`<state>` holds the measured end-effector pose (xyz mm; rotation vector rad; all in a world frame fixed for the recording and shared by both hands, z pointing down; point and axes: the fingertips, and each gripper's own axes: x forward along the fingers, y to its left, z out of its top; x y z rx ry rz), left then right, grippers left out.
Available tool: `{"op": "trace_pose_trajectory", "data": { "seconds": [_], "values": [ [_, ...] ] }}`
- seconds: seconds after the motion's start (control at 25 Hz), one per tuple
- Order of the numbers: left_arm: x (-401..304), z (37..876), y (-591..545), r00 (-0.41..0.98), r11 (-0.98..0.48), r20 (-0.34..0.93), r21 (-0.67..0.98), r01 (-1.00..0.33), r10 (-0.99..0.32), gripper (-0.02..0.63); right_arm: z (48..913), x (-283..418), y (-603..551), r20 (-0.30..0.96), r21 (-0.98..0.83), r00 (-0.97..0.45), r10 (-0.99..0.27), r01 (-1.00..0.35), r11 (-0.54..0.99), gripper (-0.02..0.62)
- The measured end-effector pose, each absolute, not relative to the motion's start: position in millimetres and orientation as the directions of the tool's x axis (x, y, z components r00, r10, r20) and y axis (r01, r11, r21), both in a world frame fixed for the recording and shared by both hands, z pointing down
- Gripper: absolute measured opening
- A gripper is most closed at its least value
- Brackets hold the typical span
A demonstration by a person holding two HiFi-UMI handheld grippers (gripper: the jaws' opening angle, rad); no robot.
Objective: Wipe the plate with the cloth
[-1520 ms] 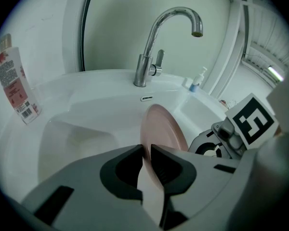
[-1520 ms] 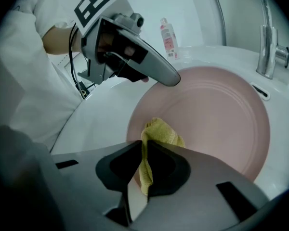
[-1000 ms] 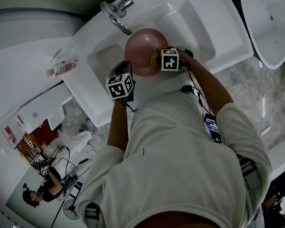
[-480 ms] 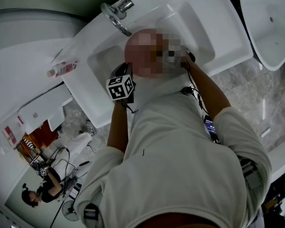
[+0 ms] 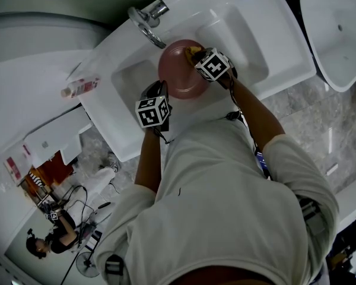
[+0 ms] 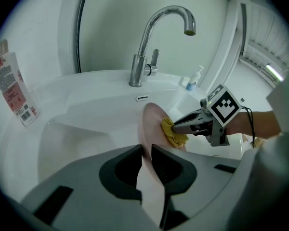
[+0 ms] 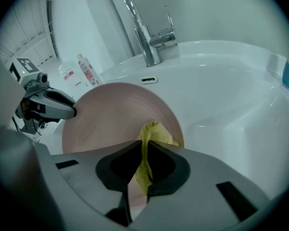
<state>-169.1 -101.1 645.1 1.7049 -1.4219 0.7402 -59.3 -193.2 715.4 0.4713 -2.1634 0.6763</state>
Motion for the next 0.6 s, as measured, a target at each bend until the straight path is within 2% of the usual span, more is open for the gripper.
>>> {"op": "trace_pose_trajectory", "data": {
  "seconds": [0.28,0.6],
  "values": [
    [-167.8,644.0,-101.8,0.199,-0.070,0.829,0.191,-0.979,-0.523,0.075,691.5,-91.6,-185.3,0.739,-0.312,-0.666,-0.102,-0.472,0.825,0.038],
    [-166.1,646.3,-100.6,0.195,-0.064,0.835,0.190,-0.980,-0.514,0.075,663.7,-126.3,-153.6,0.692,-0.282,-0.721,-0.031,-0.309,0.908,0.037]
  ]
}}
